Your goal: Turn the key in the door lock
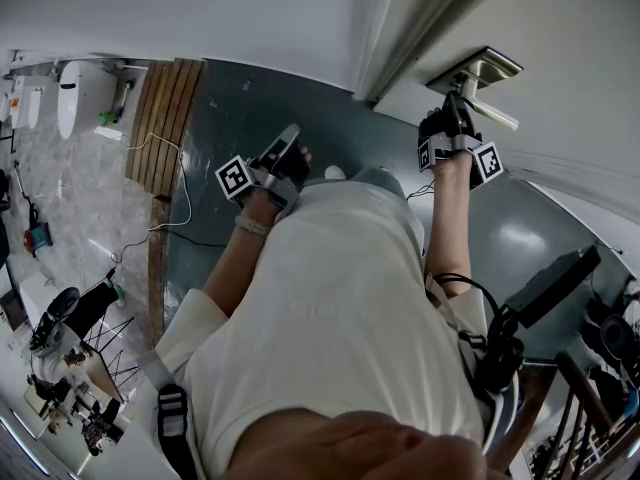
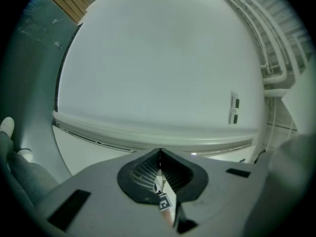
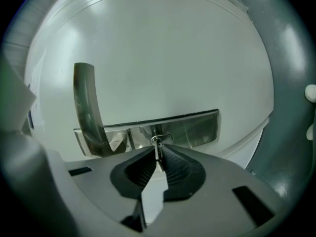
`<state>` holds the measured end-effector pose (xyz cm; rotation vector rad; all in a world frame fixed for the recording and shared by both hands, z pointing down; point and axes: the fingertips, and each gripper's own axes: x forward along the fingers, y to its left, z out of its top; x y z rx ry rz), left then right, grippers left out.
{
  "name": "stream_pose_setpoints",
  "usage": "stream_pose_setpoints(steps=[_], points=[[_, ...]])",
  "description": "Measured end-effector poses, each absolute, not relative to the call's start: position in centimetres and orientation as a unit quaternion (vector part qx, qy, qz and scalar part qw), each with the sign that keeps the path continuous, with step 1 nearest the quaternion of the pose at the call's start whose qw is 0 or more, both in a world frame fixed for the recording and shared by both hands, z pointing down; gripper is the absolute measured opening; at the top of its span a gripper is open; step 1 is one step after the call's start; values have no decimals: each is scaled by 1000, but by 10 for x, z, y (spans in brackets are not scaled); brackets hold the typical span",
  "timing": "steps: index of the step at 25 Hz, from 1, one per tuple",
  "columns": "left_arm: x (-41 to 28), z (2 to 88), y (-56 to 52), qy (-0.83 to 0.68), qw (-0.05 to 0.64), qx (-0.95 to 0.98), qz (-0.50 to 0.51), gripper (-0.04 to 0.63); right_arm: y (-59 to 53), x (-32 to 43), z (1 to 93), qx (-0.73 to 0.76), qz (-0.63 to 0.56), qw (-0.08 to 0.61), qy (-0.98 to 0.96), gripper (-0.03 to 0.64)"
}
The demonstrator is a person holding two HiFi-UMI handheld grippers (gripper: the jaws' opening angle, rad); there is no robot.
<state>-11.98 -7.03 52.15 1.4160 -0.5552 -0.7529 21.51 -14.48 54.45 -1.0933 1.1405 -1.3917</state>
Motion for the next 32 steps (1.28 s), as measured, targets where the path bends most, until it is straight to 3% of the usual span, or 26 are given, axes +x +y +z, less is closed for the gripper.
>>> stream_pose_setpoints(steps=[7,12,19,25,32], points=[[-122,523,-70,-246,661,626,-333,8,-144,214,548,-413,-592,531,445,41],[-120,523,-70,-245,663,624,-333,8,-145,213,547,-405,-577,522,481,42],[-119,524,-70,-244,664,622,-335,8,-142,209,550,-423,-577,481,507,98],[-123,523,-72,-245,664,620,-339,8,-124,201,536,-519,-502,307,619,101],[-121,526,-71,-243,666,620,-337,8,-111,195,529,-620,-212,-78,751,103]])
